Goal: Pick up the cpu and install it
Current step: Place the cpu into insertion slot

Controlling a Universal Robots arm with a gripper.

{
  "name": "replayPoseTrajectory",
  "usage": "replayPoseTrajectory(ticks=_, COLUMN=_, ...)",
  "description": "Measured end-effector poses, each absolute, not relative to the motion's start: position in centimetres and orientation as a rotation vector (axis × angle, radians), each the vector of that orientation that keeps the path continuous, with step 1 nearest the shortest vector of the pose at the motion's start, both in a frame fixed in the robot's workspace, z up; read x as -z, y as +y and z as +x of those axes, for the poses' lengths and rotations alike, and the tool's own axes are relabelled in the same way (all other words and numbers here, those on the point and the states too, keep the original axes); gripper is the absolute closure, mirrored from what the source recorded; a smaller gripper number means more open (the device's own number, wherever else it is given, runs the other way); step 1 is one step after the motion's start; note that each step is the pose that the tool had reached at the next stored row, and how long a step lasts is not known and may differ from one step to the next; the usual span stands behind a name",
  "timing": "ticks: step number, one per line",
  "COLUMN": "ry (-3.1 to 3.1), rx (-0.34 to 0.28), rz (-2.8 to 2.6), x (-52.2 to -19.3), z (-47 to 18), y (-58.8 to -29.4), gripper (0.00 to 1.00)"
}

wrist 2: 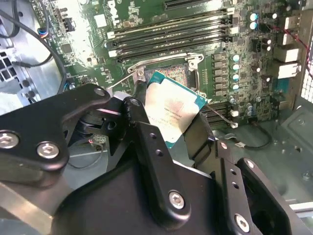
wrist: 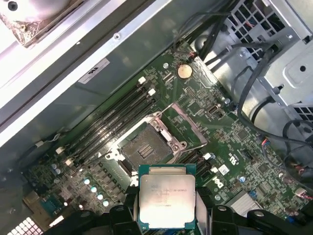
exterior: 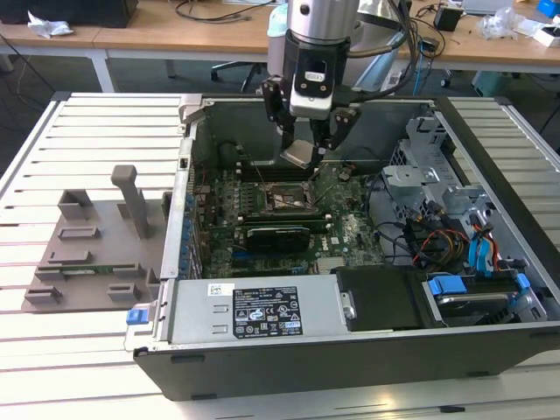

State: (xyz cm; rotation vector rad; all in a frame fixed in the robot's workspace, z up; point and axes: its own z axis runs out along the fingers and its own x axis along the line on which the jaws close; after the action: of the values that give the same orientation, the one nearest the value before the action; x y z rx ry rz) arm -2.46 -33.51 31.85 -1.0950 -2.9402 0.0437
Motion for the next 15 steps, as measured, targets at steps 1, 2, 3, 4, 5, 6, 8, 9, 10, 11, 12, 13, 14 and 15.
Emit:
replayPoseTrajectory(ticks=1, ry=-2.936, rx=-0.044, rz=-1.106, x=-31.85, z=-2.46, y=-33.51, gripper=0.45)
replayPoseTrajectory(ticks=2, ry=-2.928, rx=-0.044, rz=-1.127, x=-31.84, z=-2.46, y=-33.51, gripper=0.45)
replayPoseTrajectory(ticks=3, ry=-2.918, rx=-0.044, rz=-1.153, x=-31.84, z=-2.46, y=-33.51, gripper=0.45)
replayPoseTrajectory(ticks=4, ry=-2.911, rx=-0.044, rz=-1.168, x=-31.84, z=-2.46, y=-33.51, gripper=0.45)
replayPoseTrajectory(ticks=5, ry=-2.906, rx=-0.043, rz=-1.181, x=-31.84, z=-2.46, y=-33.51, gripper=0.45)
replayPoseTrajectory(ticks=6, ry=-2.9, rx=-0.043, rz=-1.194, x=-31.84, z=-2.46, y=-33.51, gripper=0.45)
replayPoseTrajectory(ticks=8, ry=-2.887, rx=-0.043, rz=-1.225, x=-31.83, z=-2.46, y=-33.51, gripper=0.45)
replayPoseTrajectory(ticks=9, ry=-2.879, rx=-0.043, rz=-1.244, x=-31.83, z=-2.46, y=-33.51, gripper=0.45)
replayPoseTrajectory(ticks=10, ry=-2.873, rx=-0.043, rz=-1.257, x=-31.83, z=-2.46, y=-33.51, gripper=0.45)
replayPoseTrajectory(ticks=11, ry=-2.865, rx=-0.043, rz=-1.276, x=-31.83, z=-2.46, y=-33.51, gripper=0.45)
replayPoseTrajectory(ticks=12, ry=-2.858, rx=-0.043, rz=-1.29, x=-31.83, z=-2.46, y=-33.51, gripper=0.45)
replayPoseTrajectory(ticks=13, ry=-2.844, rx=-0.043, rz=-1.319, x=-31.82, z=-2.46, y=-33.51, gripper=0.45)
replayPoseTrajectory(ticks=14, ry=-2.835, rx=-0.043, rz=-1.339, x=-31.82, z=-2.46, y=-33.51, gripper=0.45)
replayPoseTrajectory(ticks=15, ry=-2.828, rx=-0.043, rz=-1.353, x=-31.82, z=-2.46, y=-33.51, gripper=0.45)
